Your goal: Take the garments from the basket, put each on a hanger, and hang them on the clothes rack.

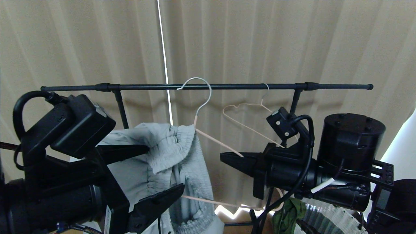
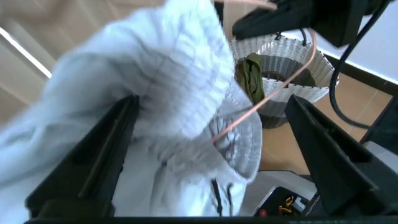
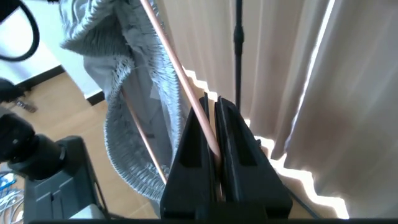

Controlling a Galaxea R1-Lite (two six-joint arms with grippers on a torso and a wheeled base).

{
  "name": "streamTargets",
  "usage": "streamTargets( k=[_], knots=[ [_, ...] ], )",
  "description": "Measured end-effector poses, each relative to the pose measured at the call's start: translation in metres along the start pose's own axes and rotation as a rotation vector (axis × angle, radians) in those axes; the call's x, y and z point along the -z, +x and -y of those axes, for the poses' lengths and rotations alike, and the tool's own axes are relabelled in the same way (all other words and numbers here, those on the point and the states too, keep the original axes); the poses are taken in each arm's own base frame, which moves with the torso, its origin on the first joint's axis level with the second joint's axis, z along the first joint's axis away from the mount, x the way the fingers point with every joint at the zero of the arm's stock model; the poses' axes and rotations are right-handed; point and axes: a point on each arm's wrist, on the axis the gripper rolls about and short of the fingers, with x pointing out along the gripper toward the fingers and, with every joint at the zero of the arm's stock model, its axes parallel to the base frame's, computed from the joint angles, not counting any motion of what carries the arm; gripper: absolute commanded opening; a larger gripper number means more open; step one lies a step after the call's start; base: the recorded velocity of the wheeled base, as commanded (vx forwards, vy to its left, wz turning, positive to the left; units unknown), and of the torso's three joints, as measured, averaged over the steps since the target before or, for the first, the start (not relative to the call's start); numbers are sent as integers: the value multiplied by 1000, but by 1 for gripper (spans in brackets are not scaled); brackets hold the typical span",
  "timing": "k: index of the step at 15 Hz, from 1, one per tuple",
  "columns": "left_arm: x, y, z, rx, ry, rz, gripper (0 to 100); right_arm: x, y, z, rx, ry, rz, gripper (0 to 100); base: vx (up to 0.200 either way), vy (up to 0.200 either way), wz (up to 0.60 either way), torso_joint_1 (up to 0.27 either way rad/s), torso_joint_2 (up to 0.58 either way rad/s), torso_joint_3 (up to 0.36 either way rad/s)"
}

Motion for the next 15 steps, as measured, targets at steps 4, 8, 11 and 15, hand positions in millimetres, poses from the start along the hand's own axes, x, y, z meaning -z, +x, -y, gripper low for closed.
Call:
streamTargets(
  k=[4, 8, 11, 15],
  knots=[
    [5, -10, -1, -2, -3, 31, 100, -5, -13, 10, 50, -5, 28, 0, 0, 0, 0, 0, 0, 0],
    [14, -27, -8, -48, 0, 73, 100, -10, -21, 22, 103, -32, 48, 0, 0, 0, 0, 0, 0, 0],
    [19, -39, -20, -131, 16, 88, 100, -7, -25, 24, 131, -35, 42, 0, 0, 0, 0, 0, 0, 0],
    [20, -44, -28, -194, 13, 94, 100, -2, -29, 29, 157, -42, 28, 0, 0, 0, 0, 0, 0, 0]
  ],
)
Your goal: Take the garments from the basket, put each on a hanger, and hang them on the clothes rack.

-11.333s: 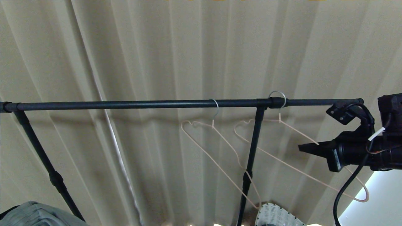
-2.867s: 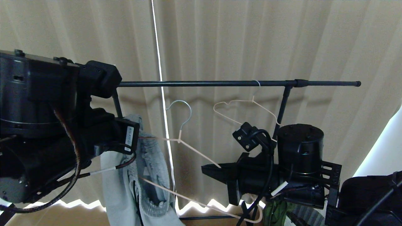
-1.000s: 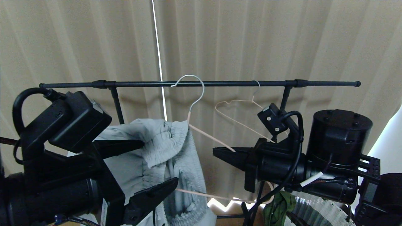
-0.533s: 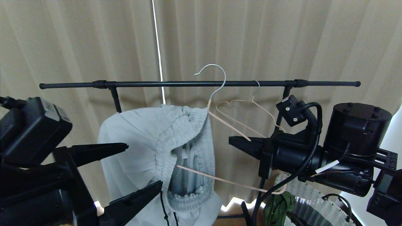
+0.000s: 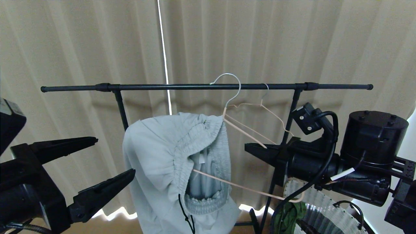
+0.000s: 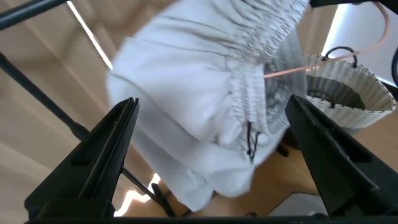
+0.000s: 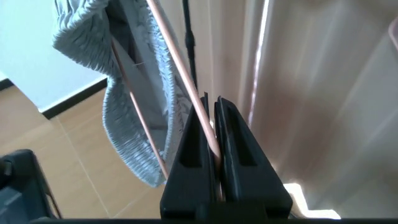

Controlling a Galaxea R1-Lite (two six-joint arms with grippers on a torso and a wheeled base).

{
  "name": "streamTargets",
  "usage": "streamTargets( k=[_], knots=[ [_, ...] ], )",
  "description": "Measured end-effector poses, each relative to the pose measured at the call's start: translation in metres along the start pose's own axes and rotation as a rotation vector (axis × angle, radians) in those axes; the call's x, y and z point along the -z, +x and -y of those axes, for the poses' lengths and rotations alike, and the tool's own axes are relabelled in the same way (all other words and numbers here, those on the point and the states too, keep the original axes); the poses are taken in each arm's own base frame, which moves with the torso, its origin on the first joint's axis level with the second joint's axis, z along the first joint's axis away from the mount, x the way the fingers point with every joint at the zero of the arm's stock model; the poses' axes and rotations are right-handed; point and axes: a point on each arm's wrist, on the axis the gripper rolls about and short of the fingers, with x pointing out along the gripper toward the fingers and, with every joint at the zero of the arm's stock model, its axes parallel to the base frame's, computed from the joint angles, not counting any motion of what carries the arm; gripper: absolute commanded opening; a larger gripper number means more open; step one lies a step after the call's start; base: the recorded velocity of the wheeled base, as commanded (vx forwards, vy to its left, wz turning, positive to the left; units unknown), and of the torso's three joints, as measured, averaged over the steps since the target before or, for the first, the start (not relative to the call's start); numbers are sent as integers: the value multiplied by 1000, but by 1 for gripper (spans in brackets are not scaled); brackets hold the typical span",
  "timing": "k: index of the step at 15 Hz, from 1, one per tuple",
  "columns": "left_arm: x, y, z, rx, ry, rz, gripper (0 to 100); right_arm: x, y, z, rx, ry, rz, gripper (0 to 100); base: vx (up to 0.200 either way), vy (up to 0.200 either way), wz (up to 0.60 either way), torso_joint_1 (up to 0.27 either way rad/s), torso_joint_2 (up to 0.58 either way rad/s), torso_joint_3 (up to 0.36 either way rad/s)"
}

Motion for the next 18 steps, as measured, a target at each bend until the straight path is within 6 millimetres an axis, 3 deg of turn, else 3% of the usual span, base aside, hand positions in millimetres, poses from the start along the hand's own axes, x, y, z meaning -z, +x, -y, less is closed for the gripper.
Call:
streamTargets(
  k=[5, 9, 11, 18],
  knots=[
    [-6, 5, -1, -6, 1, 4, 100, 10, -6, 2, 18, -13, -29, 0, 0, 0, 0, 0, 0, 0],
    [-11, 25, -9, -42, 120, 26, 100, 15, -9, 2, 19, -46, -46, 0, 0, 0, 0, 0, 0, 0],
    [-17, 37, -14, -13, 175, 102, 100, 17, -11, 2, 20, -75, -53, 0, 0, 0, 0, 0, 0, 0],
    [-5, 68, -6, 181, 403, 90, 100, 17, -13, -2, 3, -125, -52, 0, 0, 0, 0, 0, 0, 0]
  ],
)
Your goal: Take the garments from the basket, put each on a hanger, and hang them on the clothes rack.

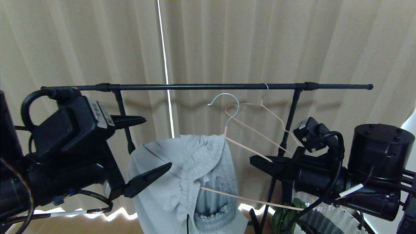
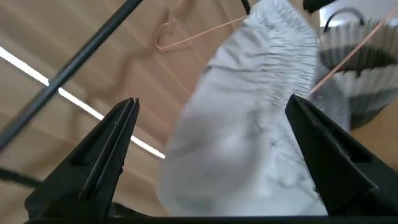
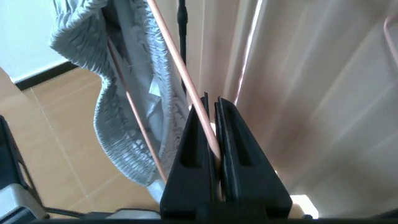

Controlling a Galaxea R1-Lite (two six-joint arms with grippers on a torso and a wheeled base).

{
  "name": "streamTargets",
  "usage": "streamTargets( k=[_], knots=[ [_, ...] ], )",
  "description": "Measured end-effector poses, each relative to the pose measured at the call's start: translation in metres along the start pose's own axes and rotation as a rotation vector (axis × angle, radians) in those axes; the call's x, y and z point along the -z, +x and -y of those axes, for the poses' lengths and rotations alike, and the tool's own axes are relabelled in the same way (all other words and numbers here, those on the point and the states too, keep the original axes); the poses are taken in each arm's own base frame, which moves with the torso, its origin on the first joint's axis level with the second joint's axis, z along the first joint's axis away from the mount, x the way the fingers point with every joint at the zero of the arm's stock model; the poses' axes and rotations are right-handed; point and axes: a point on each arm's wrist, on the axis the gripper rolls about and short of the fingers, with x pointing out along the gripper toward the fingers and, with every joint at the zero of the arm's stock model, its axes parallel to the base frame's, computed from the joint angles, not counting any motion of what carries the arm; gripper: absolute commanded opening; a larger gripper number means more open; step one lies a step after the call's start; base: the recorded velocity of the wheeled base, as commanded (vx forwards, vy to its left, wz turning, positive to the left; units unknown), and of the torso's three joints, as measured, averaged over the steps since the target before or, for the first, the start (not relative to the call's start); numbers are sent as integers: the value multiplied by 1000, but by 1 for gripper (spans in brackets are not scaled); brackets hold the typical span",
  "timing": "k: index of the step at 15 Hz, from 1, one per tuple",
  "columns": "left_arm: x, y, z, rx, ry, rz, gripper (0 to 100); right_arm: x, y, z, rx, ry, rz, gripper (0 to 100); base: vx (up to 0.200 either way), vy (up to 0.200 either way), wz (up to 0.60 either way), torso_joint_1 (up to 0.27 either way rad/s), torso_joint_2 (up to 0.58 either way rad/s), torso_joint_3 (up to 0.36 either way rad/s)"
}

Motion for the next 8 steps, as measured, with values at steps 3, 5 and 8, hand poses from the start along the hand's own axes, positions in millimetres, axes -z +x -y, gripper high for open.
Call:
streamTargets(
  k=[3, 5, 8],
  knots=[
    [1, 23, -5, 1, 93, -4, 100, -1, 1, -6, -23, -27, 4, 0, 0, 0, 0, 0, 0, 0],
    [5, 35, -9, -5, 148, -14, 100, -2, 1, -10, -39, -32, 7, 0, 0, 0, 0, 0, 0, 0],
    [11, 44, -10, 6, 163, -38, 100, -7, 2, -14, -55, -45, 45, 0, 0, 0, 0, 0, 0, 0]
  ],
)
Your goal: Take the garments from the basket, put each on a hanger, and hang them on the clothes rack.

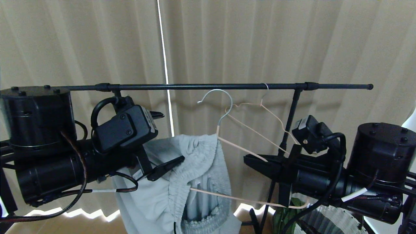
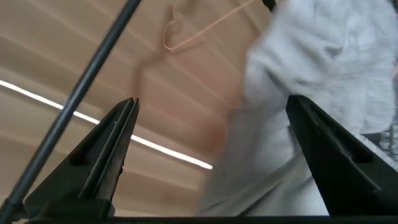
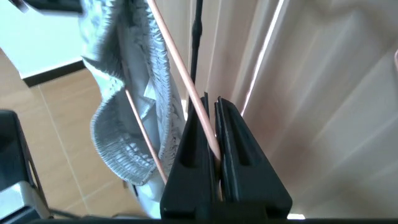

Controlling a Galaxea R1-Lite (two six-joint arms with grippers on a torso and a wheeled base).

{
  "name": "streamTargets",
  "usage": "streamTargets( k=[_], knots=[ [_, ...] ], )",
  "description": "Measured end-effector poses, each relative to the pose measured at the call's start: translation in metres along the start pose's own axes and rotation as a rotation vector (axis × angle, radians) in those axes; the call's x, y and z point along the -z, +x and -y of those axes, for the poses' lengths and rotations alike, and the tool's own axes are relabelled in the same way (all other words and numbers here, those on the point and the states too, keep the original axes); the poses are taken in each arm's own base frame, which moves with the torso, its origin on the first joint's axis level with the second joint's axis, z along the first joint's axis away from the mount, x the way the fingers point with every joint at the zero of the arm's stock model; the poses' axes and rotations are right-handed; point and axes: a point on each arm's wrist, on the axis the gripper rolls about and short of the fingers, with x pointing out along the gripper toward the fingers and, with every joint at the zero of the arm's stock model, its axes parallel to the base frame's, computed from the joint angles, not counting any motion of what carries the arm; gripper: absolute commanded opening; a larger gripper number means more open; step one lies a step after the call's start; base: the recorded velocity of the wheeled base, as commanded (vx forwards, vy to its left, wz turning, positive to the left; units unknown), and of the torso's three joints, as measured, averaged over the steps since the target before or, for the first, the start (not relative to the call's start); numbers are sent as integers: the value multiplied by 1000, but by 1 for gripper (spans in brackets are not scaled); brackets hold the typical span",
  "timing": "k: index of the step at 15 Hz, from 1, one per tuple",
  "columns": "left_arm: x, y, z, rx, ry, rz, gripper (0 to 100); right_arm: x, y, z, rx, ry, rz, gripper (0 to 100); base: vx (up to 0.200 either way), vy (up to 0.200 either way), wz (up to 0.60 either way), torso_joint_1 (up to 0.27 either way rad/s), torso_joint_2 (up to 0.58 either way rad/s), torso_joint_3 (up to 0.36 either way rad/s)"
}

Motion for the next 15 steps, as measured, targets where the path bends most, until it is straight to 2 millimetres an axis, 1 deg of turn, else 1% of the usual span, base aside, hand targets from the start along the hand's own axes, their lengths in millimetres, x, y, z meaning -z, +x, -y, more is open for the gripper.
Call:
streamTargets(
  k=[3, 8, 9, 15],
  knots=[
    [6, 2, 4, 18, -6, -21, 100, 1, 1, -6, -24, -3, -3, 0, 0, 0, 0, 0, 0, 0],
    [7, 2, 6, 23, -7, -24, 100, 1, 3, -15, -58, -10, -6, 0, 0, 0, 0, 0, 0, 0],
    [7, 2, 6, 25, -7, -24, 0, 1, 3, -15, -59, -10, -6, 0, 0, 0, 0, 0, 0, 0],
    [10, 0, 9, 31, -9, -32, 0, 1, 3, -17, -68, -12, -7, 0, 0, 0, 0, 0, 0, 0]
  ],
)
